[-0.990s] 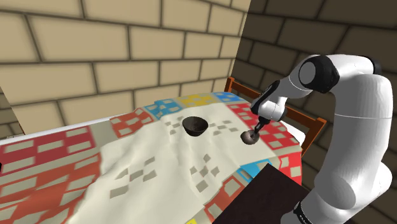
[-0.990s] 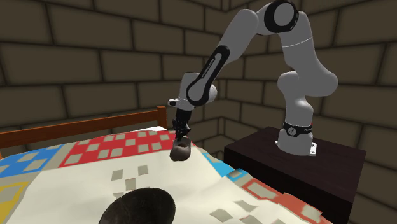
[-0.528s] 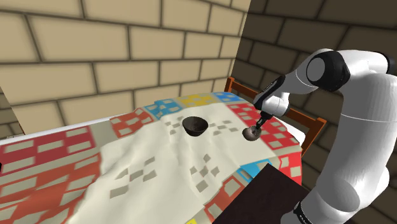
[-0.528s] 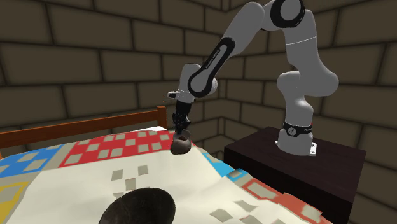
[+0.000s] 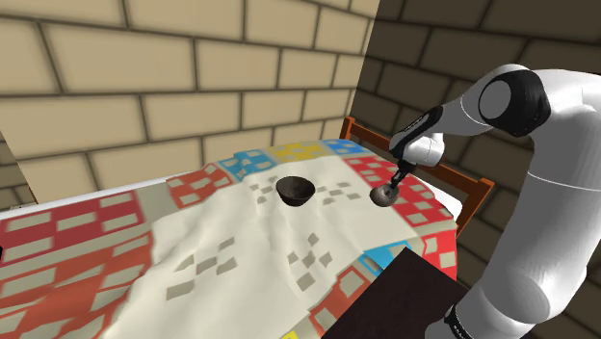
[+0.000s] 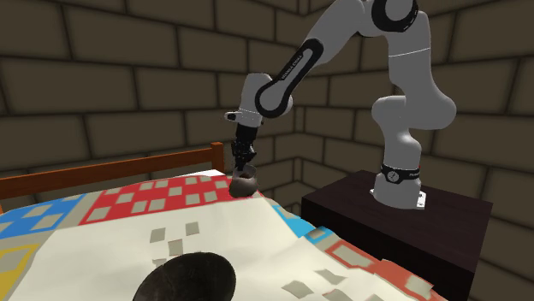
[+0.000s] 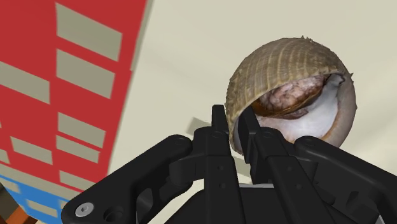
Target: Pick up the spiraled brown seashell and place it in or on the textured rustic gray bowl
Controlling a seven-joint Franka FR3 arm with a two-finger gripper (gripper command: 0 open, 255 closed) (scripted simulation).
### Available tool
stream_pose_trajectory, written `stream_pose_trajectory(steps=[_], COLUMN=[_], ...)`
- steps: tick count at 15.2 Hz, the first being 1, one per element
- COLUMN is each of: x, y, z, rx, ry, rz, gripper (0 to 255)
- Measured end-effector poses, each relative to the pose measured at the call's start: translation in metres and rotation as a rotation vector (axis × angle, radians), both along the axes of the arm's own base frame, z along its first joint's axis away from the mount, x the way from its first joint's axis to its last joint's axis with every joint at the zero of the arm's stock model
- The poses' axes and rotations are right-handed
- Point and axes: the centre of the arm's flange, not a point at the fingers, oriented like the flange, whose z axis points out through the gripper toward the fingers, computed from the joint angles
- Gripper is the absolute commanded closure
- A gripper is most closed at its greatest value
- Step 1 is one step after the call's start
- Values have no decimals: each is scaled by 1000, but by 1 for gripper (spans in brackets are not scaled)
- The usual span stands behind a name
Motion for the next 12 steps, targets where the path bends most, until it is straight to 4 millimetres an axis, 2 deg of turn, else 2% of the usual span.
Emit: stream_pose_trajectory(steps=[12], x=[-1], y=[-1], z=[61], rx=[0], ry=[0], rz=[0], gripper=[255])
